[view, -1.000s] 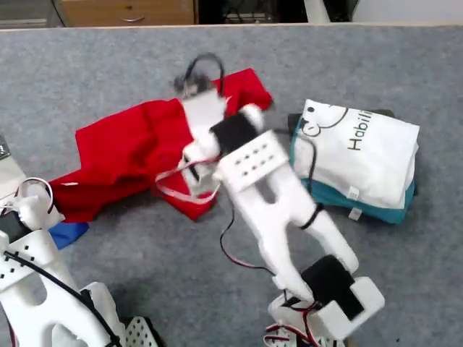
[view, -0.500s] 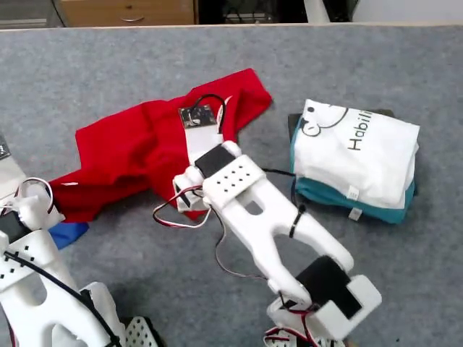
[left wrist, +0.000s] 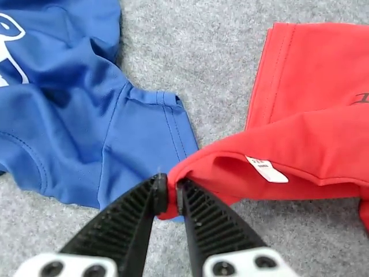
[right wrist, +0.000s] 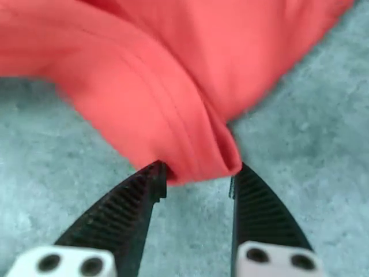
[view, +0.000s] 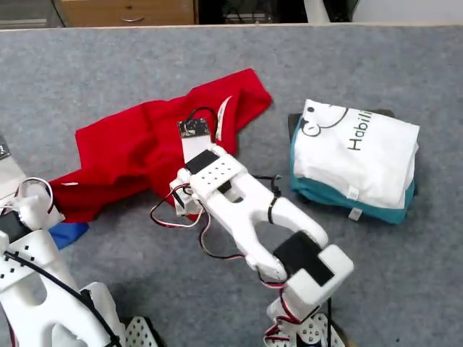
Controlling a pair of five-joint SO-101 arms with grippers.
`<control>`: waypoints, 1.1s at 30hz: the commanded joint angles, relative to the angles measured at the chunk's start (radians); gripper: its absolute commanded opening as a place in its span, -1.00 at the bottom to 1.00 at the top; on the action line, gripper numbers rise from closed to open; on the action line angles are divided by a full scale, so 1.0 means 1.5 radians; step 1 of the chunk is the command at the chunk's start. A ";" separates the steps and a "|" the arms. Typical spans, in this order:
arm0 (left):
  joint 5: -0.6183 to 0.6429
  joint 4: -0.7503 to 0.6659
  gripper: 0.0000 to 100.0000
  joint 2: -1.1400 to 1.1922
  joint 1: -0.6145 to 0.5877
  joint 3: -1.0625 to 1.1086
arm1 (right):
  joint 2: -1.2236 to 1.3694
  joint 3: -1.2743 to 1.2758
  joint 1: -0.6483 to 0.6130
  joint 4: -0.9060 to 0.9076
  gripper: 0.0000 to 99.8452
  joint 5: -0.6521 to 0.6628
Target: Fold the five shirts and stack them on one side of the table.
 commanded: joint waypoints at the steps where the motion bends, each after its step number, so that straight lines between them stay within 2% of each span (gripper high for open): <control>1: 0.004 -0.006 -0.94 -0.006 -0.006 -0.003 | 0.006 -0.001 -0.004 -0.028 -0.62 -0.005; 12: 0.003 -0.006 -0.94 -0.006 -0.006 -0.003 | 0.014 0.001 0.019 -0.087 -0.62 -0.004; 20: 0.003 -0.010 -0.94 -0.006 -0.006 -0.003 | 0.014 0.001 0.033 -0.086 -0.63 -0.005; 25: 0.003 -0.010 -0.94 -0.006 -0.006 -0.003 | 0.014 -0.002 0.033 -0.088 -0.93 0.001; 33: 0.003 -0.007 -0.94 -0.010 -0.007 -0.006 | 0.008 0.001 0.034 -0.090 -0.92 0.020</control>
